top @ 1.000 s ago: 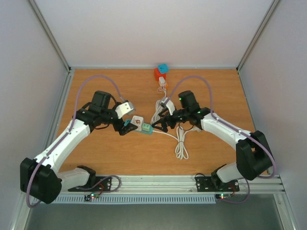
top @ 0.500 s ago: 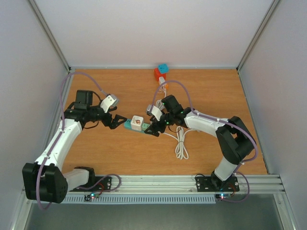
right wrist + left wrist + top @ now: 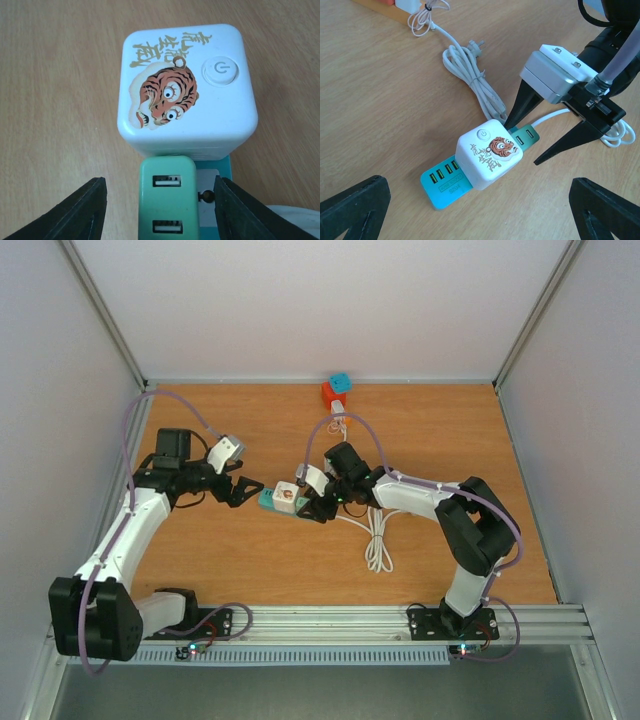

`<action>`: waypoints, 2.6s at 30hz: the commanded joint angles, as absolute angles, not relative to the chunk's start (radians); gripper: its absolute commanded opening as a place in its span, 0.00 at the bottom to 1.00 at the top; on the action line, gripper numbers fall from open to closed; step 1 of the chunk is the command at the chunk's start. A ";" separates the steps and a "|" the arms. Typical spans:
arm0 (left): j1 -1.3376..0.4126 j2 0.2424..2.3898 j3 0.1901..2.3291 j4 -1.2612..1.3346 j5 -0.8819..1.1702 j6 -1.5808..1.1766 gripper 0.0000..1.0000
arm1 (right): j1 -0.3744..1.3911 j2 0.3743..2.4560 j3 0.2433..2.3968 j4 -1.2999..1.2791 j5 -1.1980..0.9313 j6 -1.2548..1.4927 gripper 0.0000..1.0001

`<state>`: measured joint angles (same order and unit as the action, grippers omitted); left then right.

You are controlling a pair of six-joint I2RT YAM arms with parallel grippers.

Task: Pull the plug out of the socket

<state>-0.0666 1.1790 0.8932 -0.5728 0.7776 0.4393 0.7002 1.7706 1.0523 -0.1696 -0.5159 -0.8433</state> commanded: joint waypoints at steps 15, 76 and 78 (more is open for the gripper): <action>-0.062 1.186 0.901 -0.646 0.791 0.661 1.00 | 0.711 1.736 1.007 -0.174 -0.537 -0.943 0.20; -0.551 1.289 0.695 -0.296 0.771 0.833 0.41 | 0.728 1.541 0.701 -0.137 -0.581 -0.983 0.09; -0.551 1.281 0.704 -0.295 0.778 0.822 0.40 | 0.729 1.543 0.701 -0.137 -0.578 -0.984 0.09</action>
<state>-0.5442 1.3319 0.6682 -0.3332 0.6491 0.8440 0.7124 1.5173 0.7265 -0.1345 -0.6235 -0.9726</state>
